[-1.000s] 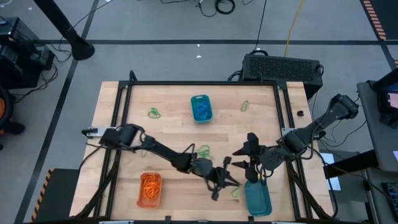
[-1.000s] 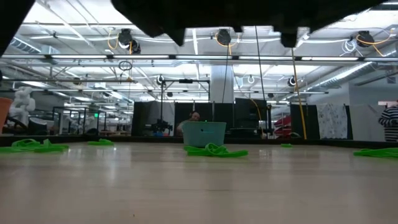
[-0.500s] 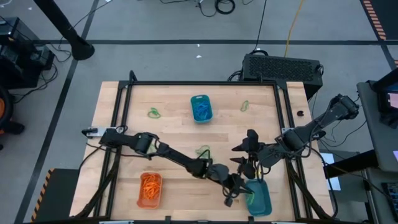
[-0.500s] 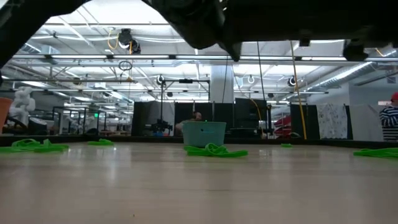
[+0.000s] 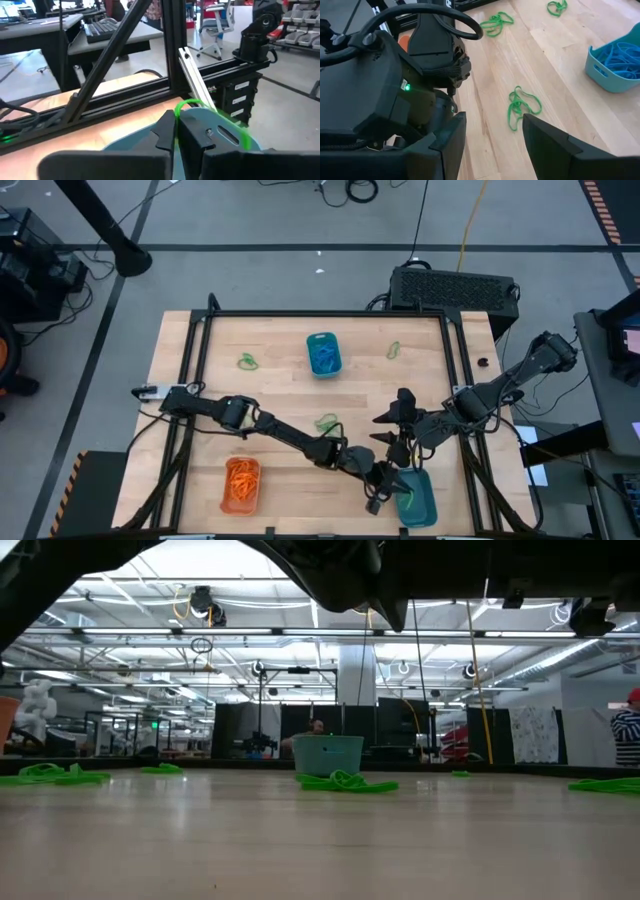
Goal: Sort rubber bands into baskets
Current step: Move the green rubber band into the bottom bin
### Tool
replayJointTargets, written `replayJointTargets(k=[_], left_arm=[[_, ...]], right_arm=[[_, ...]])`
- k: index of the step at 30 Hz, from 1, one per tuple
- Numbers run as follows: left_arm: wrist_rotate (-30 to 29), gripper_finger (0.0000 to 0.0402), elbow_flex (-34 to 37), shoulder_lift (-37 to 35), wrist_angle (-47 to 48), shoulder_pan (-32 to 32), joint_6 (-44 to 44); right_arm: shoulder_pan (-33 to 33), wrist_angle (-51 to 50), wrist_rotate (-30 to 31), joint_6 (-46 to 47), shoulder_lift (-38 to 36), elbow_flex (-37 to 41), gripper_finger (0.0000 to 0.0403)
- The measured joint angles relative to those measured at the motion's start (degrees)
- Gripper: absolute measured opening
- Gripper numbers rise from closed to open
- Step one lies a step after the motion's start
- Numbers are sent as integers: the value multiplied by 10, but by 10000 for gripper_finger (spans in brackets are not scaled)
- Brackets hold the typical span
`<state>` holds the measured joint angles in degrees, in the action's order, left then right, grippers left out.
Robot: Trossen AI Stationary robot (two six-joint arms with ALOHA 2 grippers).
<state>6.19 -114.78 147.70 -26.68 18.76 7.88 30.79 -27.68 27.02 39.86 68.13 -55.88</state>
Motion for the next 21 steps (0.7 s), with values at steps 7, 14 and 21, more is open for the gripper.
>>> replayJointTargets(k=[7,14,21], left_arm=[[-28,79,0,0,17,-3,0],[-49,110,0,0,34,-5,0],[-59,112,-11,0,121,-9,0]], right_arm=[[0,0,0,11,0,0,187],[-1,10,-1,15,0,0,187],[-1,18,-1,15,0,0,187]])
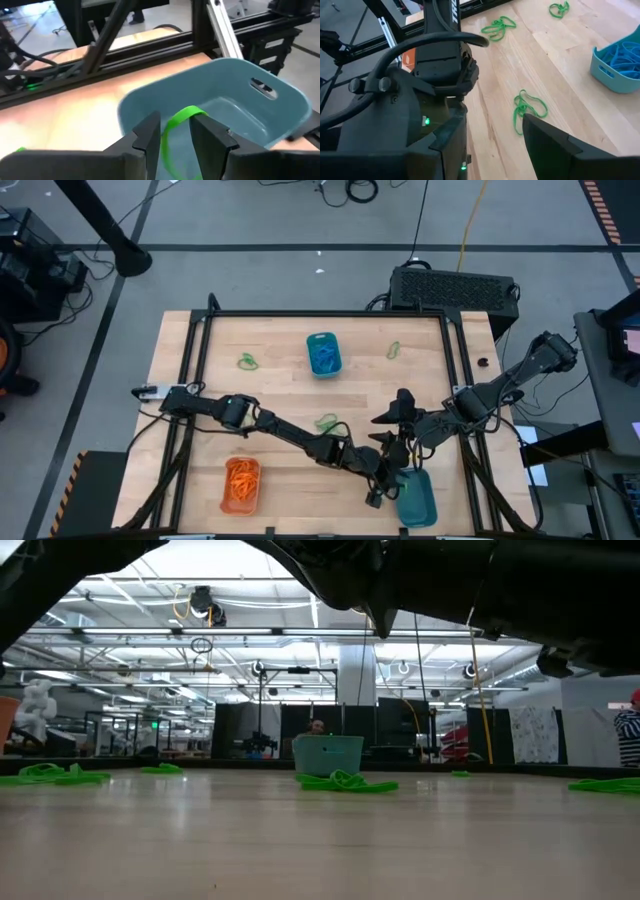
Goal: Sort rubber bands into baskets
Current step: Move the green rubber band into the bottom bin, then put the green rubber band into the bottom bin
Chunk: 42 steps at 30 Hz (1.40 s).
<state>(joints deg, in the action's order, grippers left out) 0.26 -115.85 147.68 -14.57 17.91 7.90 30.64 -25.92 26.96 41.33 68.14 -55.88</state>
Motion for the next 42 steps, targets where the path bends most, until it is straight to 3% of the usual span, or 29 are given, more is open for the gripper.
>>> replayJointTargets(k=[9,33,42], left_arm=[[-34,112,-1,-1,33,-3,42],[-32,112,-1,-39,174,-3,30],[-31,112,0,-69,177,-3,41]], right_arm=[[-6,17,0,0,0,0,187],[-6,17,0,-2,0,0,187],[-6,17,0,-10,0,0,187]])
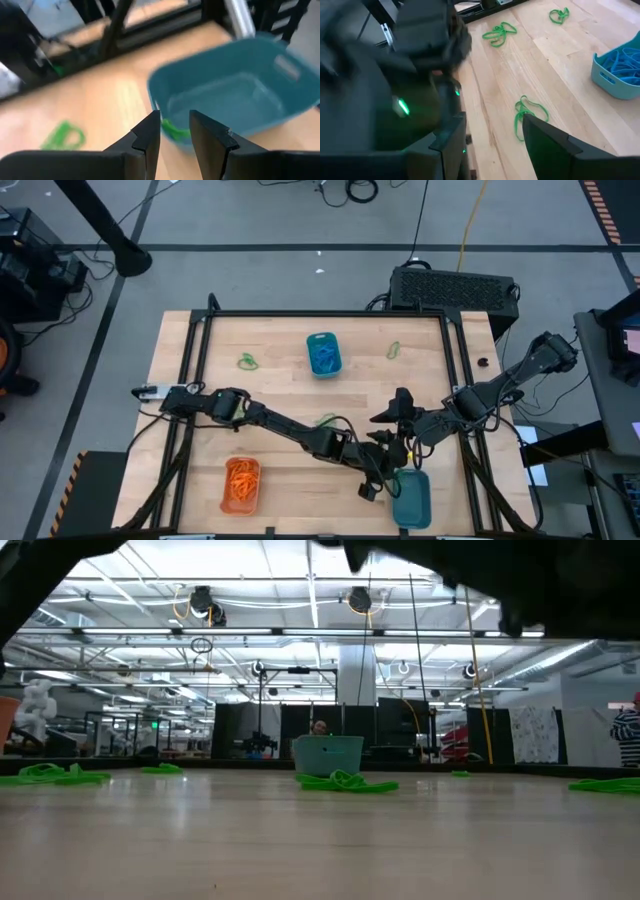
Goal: Sort rubber bands into baskets
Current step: Put the green rubber band into the bottom bin
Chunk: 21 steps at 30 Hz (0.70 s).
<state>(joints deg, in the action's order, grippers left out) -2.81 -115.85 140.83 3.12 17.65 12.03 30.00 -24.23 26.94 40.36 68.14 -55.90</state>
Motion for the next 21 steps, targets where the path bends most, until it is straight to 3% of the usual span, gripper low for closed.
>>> replayJointTargets(k=[4,7,15,21], left_arm=[[15,112,-1,-26,8,0,8],[28,112,-1,-44,70,1,4],[25,112,-1,-114,431,33,-12],[-60,112,21,-149,663,47,-64]], right_arm=[[0,0,0,-3,0,0,187],[0,0,-2,-3,0,0,187],[2,-5,-2,-12,0,0,187],[2,-9,2,-33,0,0,187]])
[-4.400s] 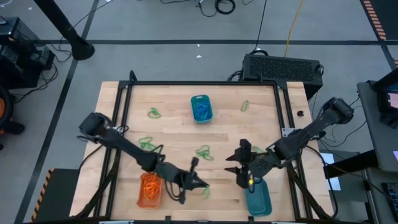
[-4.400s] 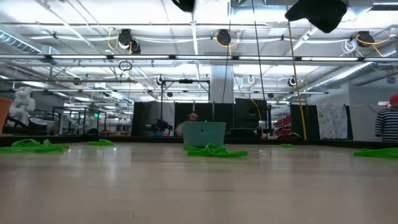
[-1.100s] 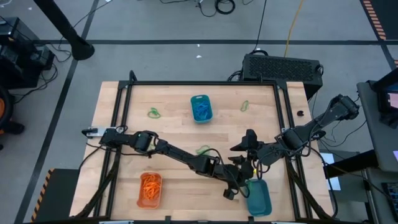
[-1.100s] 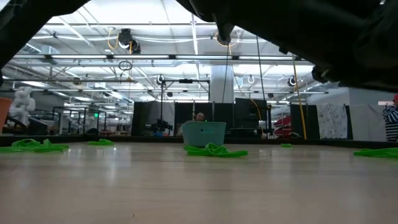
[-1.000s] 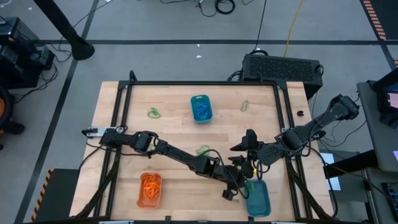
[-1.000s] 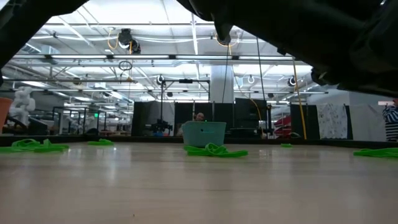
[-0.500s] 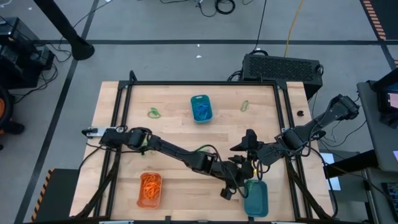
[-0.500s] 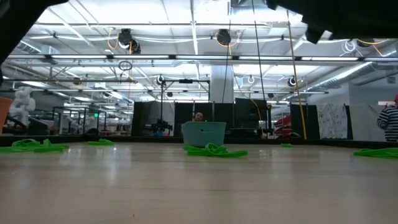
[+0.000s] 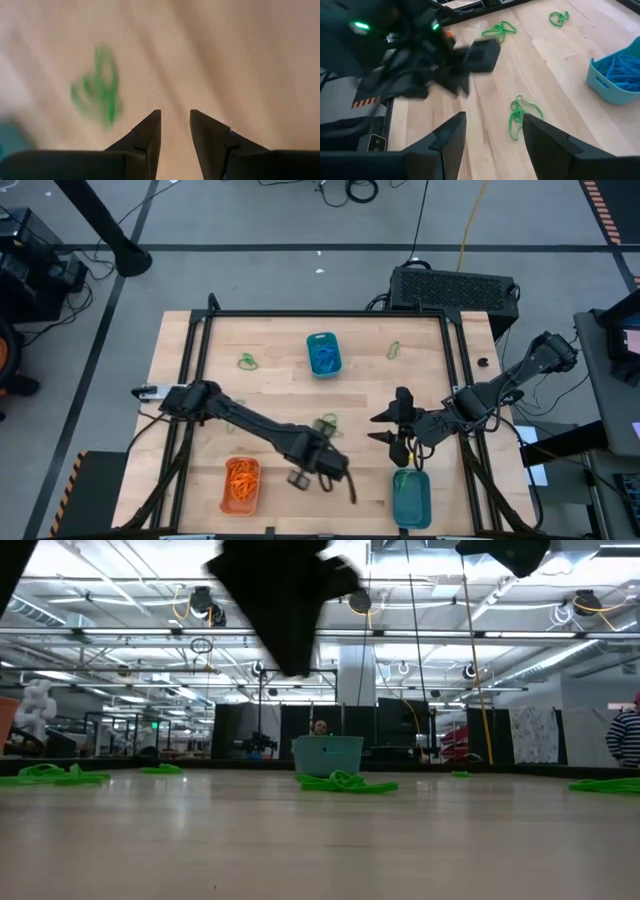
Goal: Sort rubber bands into baskets
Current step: Put the green rubber band into the bottom bin
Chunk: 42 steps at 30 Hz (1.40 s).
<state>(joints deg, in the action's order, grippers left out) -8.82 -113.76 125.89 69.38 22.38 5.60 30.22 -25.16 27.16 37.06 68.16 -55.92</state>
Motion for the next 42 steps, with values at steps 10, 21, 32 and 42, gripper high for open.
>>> replayJointTargets(k=[10,21,32,42], left_arm=[[-80,112,336,-243,-11,-18,-121],[-119,112,630,-633,-73,-95,-379],[-1,112,760,-674,-152,-235,-378],[56,112,825,-608,-250,-280,-367]], right_arm=[[0,3,8,-5,7,0,187],[-29,127,57,-69,121,0,187],[-51,209,-5,-76,232,0,187],[-51,207,-23,-58,256,1,187]])
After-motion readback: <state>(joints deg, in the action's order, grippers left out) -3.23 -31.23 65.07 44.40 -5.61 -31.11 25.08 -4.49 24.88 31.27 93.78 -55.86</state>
